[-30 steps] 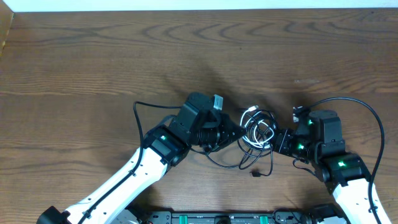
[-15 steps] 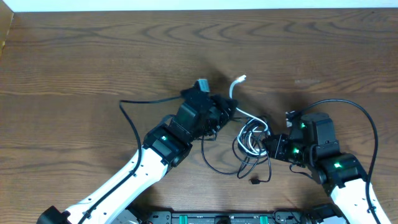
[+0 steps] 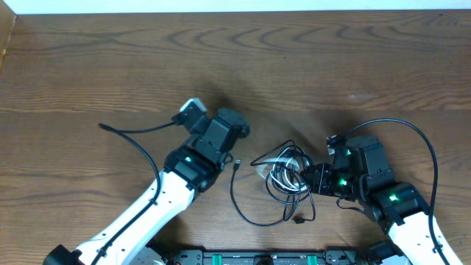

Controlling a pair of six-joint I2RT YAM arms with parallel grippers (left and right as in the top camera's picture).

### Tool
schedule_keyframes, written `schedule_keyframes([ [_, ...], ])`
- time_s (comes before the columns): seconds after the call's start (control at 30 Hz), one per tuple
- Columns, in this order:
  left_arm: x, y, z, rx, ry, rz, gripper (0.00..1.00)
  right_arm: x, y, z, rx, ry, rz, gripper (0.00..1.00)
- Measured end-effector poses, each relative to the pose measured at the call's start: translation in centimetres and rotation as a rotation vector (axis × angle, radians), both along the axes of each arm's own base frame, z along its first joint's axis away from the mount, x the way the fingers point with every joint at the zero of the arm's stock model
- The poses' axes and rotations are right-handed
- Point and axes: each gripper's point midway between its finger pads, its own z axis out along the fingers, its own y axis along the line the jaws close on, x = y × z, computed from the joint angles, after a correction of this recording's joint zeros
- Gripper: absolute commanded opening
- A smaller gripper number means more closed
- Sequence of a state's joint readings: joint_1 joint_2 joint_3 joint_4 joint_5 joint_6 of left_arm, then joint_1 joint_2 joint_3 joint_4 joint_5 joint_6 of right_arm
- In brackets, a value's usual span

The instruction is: Untangle cables

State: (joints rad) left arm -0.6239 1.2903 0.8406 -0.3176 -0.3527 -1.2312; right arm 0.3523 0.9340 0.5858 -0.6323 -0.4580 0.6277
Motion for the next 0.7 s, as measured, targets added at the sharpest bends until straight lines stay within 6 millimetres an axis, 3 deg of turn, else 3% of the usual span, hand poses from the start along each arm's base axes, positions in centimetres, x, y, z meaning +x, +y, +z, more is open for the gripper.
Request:
schedule_keyframes([
  [0.2,-1.4,2.5,-1.5,0.095,0.090,0.027,0.76,0.0,0.0,0.0,0.003,0.005,-0.007,0.02],
  [0.53,-2.9,1.2,1.7,0.114,0.036,-0.214,0.81,0.1,-0.2,-0.1,0.009,0.029,-0.049,0.02],
  [0.7,-4.9,0.8,3.1,0.093,0.031,-0.319,0.81,0.2,-0.3,-0.1,0.004,0.029,-0.058,0.01],
])
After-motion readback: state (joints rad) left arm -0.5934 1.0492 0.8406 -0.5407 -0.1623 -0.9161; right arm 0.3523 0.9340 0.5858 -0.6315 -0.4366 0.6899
